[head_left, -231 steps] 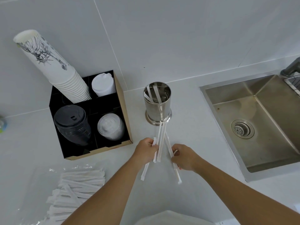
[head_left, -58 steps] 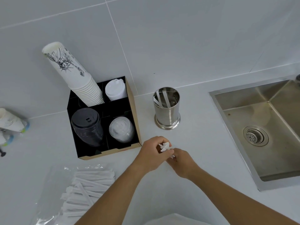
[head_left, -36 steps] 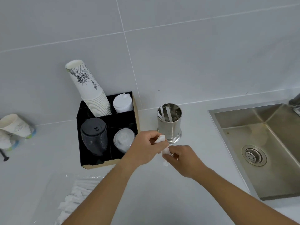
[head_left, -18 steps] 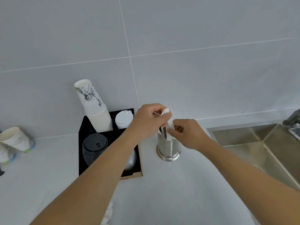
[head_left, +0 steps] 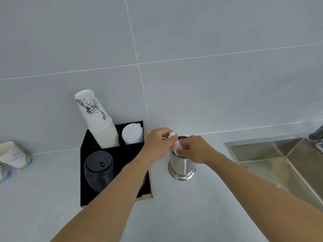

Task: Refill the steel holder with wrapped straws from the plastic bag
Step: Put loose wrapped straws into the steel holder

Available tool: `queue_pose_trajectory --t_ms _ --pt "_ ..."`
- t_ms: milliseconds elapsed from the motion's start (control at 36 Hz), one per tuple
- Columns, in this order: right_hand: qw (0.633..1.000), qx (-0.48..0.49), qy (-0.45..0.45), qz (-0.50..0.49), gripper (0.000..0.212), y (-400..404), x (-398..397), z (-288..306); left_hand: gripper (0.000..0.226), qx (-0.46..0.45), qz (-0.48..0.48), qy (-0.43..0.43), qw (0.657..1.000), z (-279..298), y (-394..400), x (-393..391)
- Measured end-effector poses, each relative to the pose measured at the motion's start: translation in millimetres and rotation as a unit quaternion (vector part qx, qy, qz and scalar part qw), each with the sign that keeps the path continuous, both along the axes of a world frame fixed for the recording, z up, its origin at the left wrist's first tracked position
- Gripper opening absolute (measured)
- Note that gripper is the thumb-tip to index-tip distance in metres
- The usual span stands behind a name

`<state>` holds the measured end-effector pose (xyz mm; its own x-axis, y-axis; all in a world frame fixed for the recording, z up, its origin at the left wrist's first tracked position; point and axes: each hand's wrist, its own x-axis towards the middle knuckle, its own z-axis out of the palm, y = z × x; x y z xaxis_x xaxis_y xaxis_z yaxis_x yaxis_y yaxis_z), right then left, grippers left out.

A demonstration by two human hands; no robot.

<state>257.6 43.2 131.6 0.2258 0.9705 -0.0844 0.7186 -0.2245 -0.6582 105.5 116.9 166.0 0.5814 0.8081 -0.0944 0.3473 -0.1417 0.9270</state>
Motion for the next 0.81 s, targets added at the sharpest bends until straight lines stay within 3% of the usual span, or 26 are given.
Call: queue_pose_trajectory --t_ms 194,389,500,667,806 --pt "0.999 -0.033 -0.028 0.020 0.017 5 0 -6 0.013 -0.022 0.008 0.041 0.999 -23 6 -5" --pt "0.998 -0.053 -0.013 0.016 0.017 3 5 -4 0.007 -0.042 0.010 0.067 0.997 -32 11 -7" --pt "0.999 -0.039 0.017 -0.010 0.027 -2 10 2 0.005 -0.055 0.021 0.067 0.996 -34 13 -12" --pt "0.991 -0.039 0.098 -0.080 0.020 -16 14 8 0.005 -0.072 0.037 0.053 0.995 -35 11 -22" --pt "0.970 -0.031 0.208 -0.121 0.030 -28 12 12 0.004 -0.108 0.055 0.015 0.993 -36 3 -42"
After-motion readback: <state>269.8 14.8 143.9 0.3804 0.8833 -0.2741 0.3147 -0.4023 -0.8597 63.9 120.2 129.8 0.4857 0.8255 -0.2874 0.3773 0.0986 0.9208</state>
